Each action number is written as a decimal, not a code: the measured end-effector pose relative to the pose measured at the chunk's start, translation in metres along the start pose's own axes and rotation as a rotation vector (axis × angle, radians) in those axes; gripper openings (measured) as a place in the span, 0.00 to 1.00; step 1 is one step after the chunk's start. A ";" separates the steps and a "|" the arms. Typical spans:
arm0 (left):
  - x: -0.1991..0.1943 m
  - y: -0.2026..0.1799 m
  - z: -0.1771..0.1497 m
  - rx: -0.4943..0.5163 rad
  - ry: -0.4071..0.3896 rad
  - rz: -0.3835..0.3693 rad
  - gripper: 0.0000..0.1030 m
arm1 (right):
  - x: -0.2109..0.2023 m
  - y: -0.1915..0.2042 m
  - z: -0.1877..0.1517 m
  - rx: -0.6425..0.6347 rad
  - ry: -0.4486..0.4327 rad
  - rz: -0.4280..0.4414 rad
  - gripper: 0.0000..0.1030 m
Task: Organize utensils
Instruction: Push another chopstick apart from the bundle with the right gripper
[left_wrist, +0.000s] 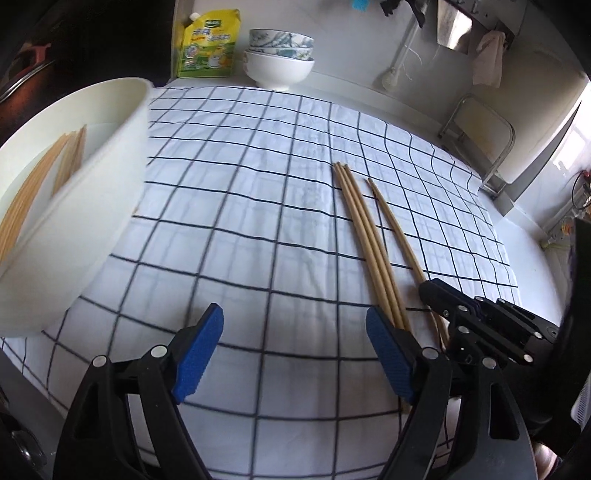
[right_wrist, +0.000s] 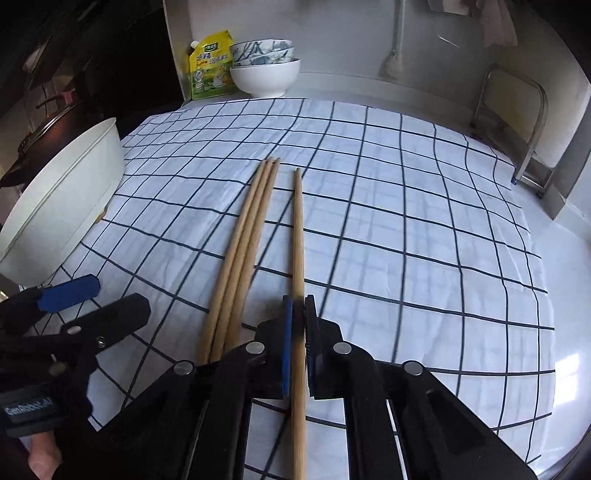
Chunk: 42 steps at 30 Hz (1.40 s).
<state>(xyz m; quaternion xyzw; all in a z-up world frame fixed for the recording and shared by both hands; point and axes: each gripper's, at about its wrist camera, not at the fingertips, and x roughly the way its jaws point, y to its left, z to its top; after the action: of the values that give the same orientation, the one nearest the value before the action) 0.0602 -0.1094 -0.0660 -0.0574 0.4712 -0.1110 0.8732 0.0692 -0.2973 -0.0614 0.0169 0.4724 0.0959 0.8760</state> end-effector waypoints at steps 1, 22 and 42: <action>0.002 -0.003 0.001 0.005 0.000 0.005 0.76 | -0.001 -0.003 0.000 0.010 0.000 0.000 0.06; 0.027 -0.035 0.011 0.107 -0.015 0.095 0.80 | -0.013 -0.045 -0.001 0.128 -0.032 0.013 0.14; 0.027 -0.034 0.014 0.138 -0.002 0.162 0.64 | -0.016 -0.052 -0.002 0.143 -0.033 0.020 0.27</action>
<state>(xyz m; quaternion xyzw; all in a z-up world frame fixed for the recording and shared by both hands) 0.0812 -0.1491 -0.0735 0.0412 0.4646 -0.0724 0.8816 0.0673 -0.3510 -0.0558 0.0854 0.4631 0.0702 0.8794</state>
